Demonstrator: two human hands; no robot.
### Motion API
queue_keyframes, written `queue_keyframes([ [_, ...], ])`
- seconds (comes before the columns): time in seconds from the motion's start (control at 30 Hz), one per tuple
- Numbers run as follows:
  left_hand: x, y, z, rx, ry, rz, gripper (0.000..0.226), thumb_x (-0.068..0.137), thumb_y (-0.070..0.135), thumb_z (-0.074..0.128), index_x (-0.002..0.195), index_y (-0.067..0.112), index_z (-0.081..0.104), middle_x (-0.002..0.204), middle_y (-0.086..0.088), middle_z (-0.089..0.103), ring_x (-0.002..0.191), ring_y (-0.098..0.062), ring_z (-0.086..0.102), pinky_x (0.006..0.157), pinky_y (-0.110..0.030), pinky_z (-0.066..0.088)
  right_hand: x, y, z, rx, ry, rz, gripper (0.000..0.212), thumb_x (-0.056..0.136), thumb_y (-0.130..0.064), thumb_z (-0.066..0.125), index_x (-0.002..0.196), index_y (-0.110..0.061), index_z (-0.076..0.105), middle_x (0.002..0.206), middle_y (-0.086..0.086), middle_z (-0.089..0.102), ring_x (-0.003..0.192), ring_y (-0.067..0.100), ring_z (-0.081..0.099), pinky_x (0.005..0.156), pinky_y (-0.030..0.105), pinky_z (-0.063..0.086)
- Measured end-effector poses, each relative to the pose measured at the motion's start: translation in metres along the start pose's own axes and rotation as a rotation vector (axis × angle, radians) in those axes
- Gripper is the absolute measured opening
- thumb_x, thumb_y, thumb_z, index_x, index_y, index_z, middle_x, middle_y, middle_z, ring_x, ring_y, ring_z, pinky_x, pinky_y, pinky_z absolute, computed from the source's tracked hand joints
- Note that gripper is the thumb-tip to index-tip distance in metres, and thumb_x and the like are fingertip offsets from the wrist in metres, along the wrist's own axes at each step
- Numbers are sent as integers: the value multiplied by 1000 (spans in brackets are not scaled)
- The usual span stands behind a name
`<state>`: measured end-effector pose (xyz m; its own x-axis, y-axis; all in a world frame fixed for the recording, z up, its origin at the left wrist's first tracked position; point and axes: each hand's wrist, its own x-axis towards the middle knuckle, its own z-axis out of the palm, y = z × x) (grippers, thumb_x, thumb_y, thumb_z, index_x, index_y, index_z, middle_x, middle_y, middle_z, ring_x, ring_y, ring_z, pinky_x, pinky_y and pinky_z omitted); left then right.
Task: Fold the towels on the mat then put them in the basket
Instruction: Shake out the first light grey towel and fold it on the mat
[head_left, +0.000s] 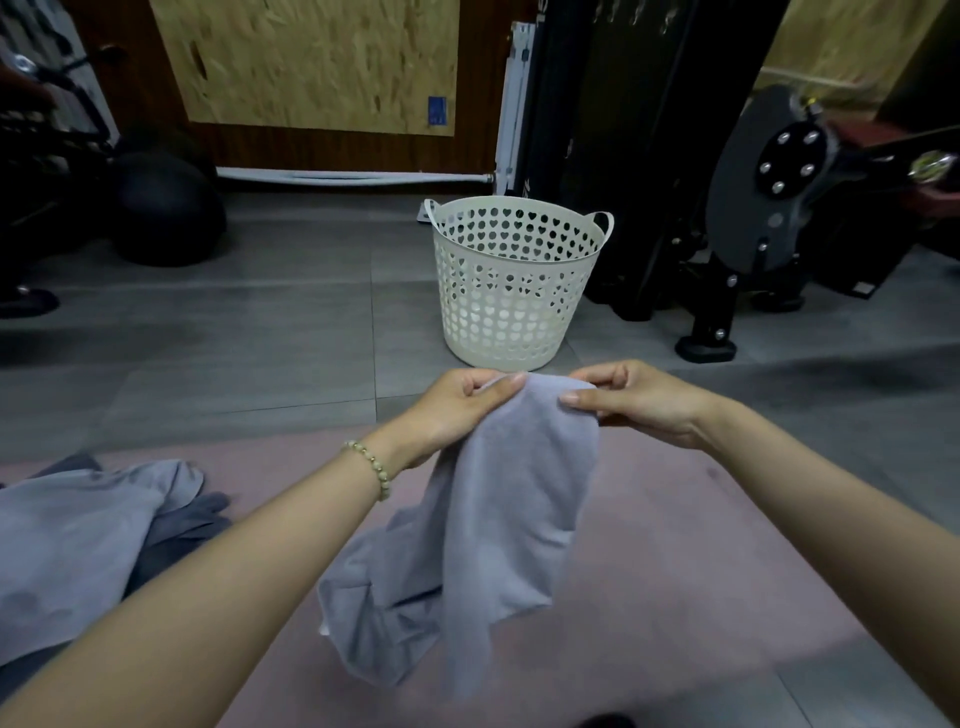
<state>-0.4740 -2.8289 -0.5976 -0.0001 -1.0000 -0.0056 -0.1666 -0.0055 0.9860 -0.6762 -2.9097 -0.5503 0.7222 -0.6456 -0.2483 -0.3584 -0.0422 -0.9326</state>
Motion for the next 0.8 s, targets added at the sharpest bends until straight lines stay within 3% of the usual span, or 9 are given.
queue_keyframes([
  [0.17,0,2,-3,-44,56,-4,42,93,40,52,99,3,68,87,-3,65,81,-11,56,70,-20,45,-3,13,9,143,42,-70,22,86,-22,61,106,-16,68,101,-2,73,97,10,68,81,20,53],
  [0.23,-2,2,-10,34,24,-42,40,90,47,53,80,11,69,73,2,59,70,-8,50,64,-21,39,-3,9,9,301,35,-88,29,86,-29,54,110,-16,63,104,-2,71,96,9,67,79,21,53],
  [0.3,-5,2,-16,130,11,-92,44,88,50,54,57,19,55,59,10,48,56,-4,40,56,-20,31,-6,8,1,381,54,-63,27,91,-29,49,109,-14,61,100,-2,71,92,9,67,73,22,54],
  [0.33,-5,0,-19,142,10,-96,44,89,49,53,56,21,50,57,11,46,54,-3,38,55,-20,30,-9,9,-4,387,86,-46,24,94,-28,47,107,-14,61,97,-2,72,89,9,67,71,23,55],
  [0.47,-6,-4,-21,24,-14,-77,37,92,44,52,70,15,59,70,1,57,67,-9,50,69,-23,40,-18,12,-13,174,212,30,25,90,-39,53,98,-18,63,91,-4,70,80,4,66,65,19,51],
  [0.53,-2,-3,-9,-11,-26,-50,37,91,43,54,79,9,61,77,-8,55,73,-18,47,73,-31,39,-16,10,-1,-11,166,60,40,74,-52,65,99,-21,66,95,-3,70,83,2,63,73,16,48],
  [0.6,2,2,5,-37,-33,-6,33,93,37,54,73,11,60,71,-2,58,69,-12,49,70,-25,41,-11,8,16,-151,35,87,45,67,-57,73,92,-19,72,93,2,73,85,6,63,81,19,47],
  [0.7,6,7,14,-1,-38,20,31,94,34,52,74,13,63,59,13,56,57,1,47,59,-11,39,-3,8,28,-203,-42,59,28,76,-43,72,63,-19,64,62,-8,63,64,3,55,66,13,43],
  [0.8,-2,-1,7,54,-168,-104,43,91,45,49,83,8,71,78,2,65,72,-6,55,70,-20,43,-4,11,18,-2,1,22,25,81,-30,65,63,-17,54,53,-11,55,53,0,50,53,9,41],
])
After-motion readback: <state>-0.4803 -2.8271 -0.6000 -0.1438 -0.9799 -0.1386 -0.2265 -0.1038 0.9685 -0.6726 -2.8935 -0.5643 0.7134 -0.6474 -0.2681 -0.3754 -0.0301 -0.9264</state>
